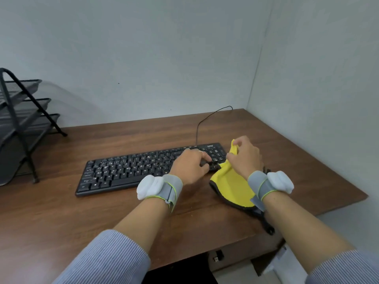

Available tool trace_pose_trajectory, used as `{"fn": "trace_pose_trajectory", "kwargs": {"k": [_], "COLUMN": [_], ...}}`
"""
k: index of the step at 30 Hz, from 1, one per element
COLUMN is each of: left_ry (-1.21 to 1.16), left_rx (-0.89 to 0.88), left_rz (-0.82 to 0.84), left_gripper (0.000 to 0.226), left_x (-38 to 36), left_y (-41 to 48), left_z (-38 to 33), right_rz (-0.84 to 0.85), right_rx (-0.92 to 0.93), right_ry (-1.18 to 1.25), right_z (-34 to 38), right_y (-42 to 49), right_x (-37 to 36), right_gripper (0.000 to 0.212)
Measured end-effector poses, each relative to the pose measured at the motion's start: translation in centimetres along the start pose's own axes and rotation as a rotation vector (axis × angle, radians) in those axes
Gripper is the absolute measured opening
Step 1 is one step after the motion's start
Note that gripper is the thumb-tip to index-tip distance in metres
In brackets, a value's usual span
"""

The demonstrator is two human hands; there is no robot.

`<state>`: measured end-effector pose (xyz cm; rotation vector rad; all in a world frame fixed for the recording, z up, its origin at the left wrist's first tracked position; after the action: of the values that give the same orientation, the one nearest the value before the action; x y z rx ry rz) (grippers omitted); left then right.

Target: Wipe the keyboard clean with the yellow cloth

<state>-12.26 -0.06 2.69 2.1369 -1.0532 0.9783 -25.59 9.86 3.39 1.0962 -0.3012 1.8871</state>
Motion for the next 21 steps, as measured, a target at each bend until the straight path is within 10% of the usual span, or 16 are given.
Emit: {"fn": "trace_pose_trajectory", "kwargs": {"k": [12, 21], "left_ry": [0.397, 0.387], "left_rx": [0.168, 0.189], "left_rz": [0.254, 0.307], "left_gripper": [0.122, 0.141], "left_x": [0.2, 0.1], "left_y": [4.8, 5.7], "left_z": [3.9, 6.4], "right_rz": [0.112, 0.258], "right_rx": [0.195, 0.269], "right_ry": [-0.006, -0.181], "right_z": [2.1, -0.2], "right_y": [3.7, 4.1], "right_x": [-4.7, -7.1], "right_gripper": [0.026, 0.045]}}
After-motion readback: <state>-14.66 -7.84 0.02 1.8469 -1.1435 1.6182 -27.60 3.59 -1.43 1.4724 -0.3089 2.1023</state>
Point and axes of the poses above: each hand's wrist, its own y-axis towards the middle knuckle, its own x-axis out of the back of the hand, z = x × y, the point moved 1 cm from there along y, towards the middle knuckle, and after that the axes turned 6 degrees about -y, right-handed, at the moved point
